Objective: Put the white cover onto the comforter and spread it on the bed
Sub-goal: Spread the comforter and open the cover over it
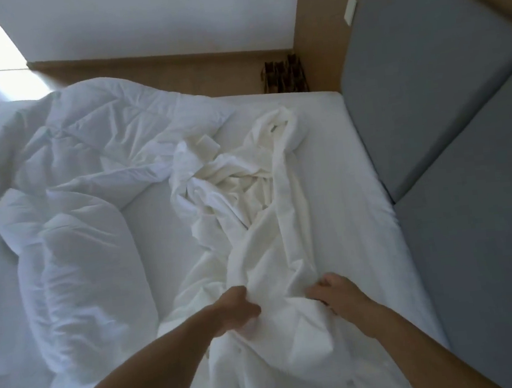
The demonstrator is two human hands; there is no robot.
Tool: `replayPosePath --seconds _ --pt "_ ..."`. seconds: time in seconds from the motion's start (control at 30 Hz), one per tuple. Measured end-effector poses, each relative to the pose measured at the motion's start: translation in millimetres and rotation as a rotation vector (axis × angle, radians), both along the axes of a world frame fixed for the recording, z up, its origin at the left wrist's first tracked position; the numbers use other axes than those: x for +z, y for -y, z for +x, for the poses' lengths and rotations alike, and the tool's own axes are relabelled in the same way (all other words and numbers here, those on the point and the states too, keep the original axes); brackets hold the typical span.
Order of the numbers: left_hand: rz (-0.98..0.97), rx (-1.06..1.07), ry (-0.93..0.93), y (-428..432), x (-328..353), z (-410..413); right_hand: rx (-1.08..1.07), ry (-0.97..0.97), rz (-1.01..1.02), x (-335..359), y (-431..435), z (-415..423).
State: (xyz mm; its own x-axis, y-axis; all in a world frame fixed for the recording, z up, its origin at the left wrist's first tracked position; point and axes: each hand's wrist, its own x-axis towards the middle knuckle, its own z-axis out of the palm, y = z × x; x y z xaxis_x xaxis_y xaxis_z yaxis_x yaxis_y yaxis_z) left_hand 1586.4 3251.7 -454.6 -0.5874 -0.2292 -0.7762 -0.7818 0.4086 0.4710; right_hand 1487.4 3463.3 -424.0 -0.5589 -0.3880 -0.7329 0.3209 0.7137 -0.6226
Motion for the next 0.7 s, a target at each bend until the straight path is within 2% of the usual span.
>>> replayPosePath --seconds 0.1,0.17,0.23,0.33,0.4,0.47,0.53,0.63,0.7 --pt "0.264 -0.008 -0.131 -7.1 38.1 -4.1 -0.310 -0.061 0.003 -3.2 22.7 -0.6" --pt "0.423 -0.161 -0.155 -15.8 69.9 -5.2 -0.404 0.000 -0.027 -1.2 31.3 -0.5" --pt "0.450 -0.335 -0.099 -22.4 88.1 -4.3 -0.484 0.102 -0.106 11.5 34.4 -6.5" --pt "0.455 -0.435 0.004 -17.5 99.1 -3.2 -0.513 0.074 -0.207 50.4 30.3 -18.4" --pt "0.472 -0.307 0.007 -0.5 97.1 -4.1 -0.563 0.101 -0.384 73.8 14.5 -27.2" --pt "0.437 -0.086 -0.065 20.5 88.5 -8.2 -0.569 0.246 -0.591 94.2 -1.8 -26.9" --pt "0.379 0.135 -0.112 33.5 75.4 -12.3 -0.482 0.304 -0.627 101.8 -17.2 -18.7" --pt "0.371 0.385 -0.084 31.5 53.9 -15.3 -0.261 0.369 -0.386 95.0 -25.6 7.3" --pt "0.453 0.495 -0.065 21.3 48.3 -17.0 0.050 0.263 -0.106 82.8 -24.7 31.2"
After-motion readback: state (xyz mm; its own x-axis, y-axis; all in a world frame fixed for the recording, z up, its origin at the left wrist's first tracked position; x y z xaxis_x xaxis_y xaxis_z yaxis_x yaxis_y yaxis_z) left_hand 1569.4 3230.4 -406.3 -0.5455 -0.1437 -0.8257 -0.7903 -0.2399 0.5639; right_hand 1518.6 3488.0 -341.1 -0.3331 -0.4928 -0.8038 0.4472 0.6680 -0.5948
